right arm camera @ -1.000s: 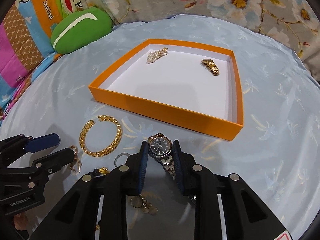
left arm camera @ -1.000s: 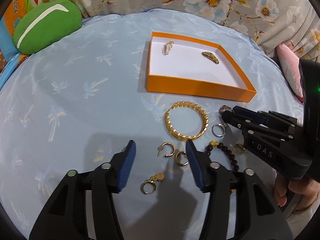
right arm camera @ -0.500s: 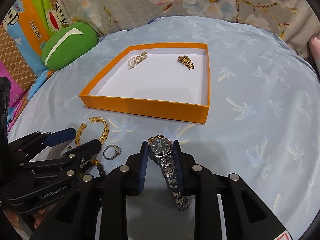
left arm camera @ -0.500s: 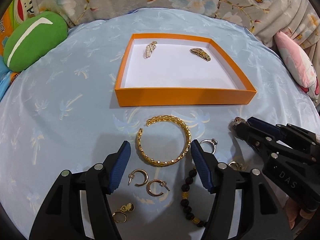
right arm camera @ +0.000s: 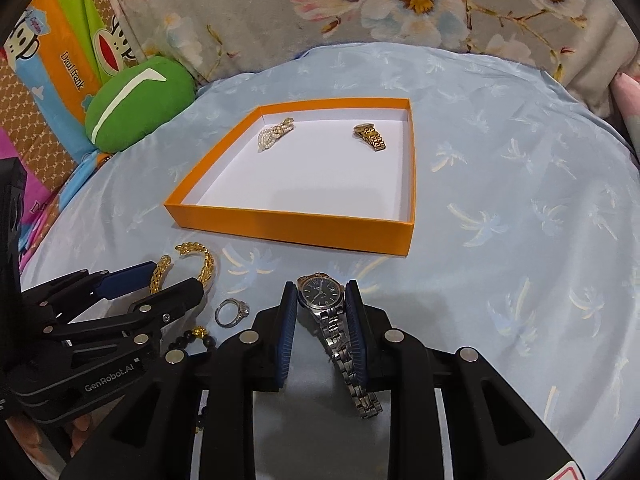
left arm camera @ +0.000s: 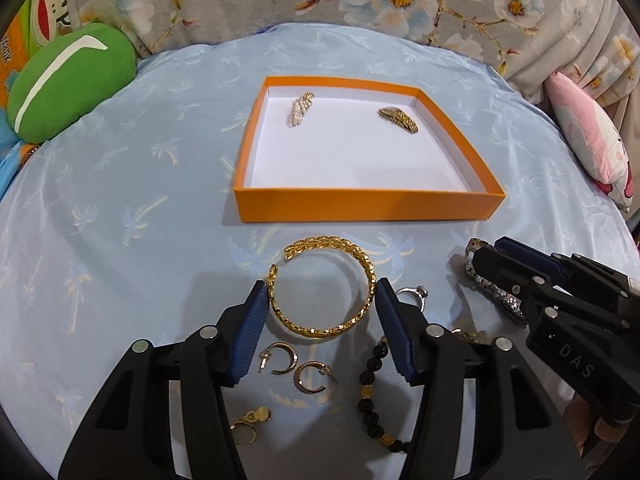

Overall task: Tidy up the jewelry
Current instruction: 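Lower the silver watch and gold bangle into the box and release both, then grasp the black bead bracelet with the right tool while the left tool moves toward the silver ring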

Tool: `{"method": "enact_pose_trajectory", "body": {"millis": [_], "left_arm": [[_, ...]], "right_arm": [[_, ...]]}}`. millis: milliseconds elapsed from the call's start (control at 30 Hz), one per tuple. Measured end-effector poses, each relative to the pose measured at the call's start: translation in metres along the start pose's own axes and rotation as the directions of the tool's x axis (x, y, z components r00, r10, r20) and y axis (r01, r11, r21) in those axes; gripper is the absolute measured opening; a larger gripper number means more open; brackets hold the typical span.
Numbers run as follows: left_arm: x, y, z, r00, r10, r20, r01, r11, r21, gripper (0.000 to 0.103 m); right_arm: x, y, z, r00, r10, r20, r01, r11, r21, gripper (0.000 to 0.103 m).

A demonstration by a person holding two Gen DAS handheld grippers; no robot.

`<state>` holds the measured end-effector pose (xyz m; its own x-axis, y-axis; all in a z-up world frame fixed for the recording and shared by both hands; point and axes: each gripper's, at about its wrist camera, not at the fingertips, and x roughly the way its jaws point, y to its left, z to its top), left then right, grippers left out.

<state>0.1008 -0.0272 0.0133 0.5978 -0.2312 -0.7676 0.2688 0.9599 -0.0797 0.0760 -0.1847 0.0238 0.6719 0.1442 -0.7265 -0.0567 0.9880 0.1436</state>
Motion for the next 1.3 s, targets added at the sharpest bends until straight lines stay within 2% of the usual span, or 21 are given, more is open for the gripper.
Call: {"method": "enact_pose_trajectory", "body": {"millis": [167,333,533,700,1033,1300], "left_arm": [[-0.021,0.007,0.016,0.999,0.009,0.053,-0.009,1.0,0.003,0.053],[-0.026,0.008,0.05,0.993,0.04,0.113,-0.044,0.998,0.036,0.053],[-0.001,0.007,0.099,0.987,0.058,0.151,-0.066,0.996,0.052,0.053],[0.034,0.005,0.123,0.989,0.06,0.132,-0.067,0.997,0.049,0.053],[0.083,0.0,0.131,0.995,0.067,0.078,-0.071,0.996,0.048,0.053],[0.087,0.001,0.13,0.995,0.064,0.076,-0.066,0.998,0.021,0.057]], "right_arm": [[-0.013,-0.003,0.017,0.999,0.002,0.042,-0.002,1.0,0.001,0.023],[-0.013,-0.008,0.05,0.996,-0.01,0.087,0.01,1.0,0.002,0.023],[0.016,-0.018,0.087,0.995,-0.011,0.095,0.009,1.0,0.021,0.023],[0.047,-0.027,0.104,0.997,-0.031,0.077,0.028,0.999,0.033,0.023],[0.086,-0.035,0.114,0.998,-0.042,0.038,0.041,0.999,0.034,0.023],[0.07,-0.042,0.119,0.993,-0.05,0.106,0.045,0.998,0.053,0.024]]}}
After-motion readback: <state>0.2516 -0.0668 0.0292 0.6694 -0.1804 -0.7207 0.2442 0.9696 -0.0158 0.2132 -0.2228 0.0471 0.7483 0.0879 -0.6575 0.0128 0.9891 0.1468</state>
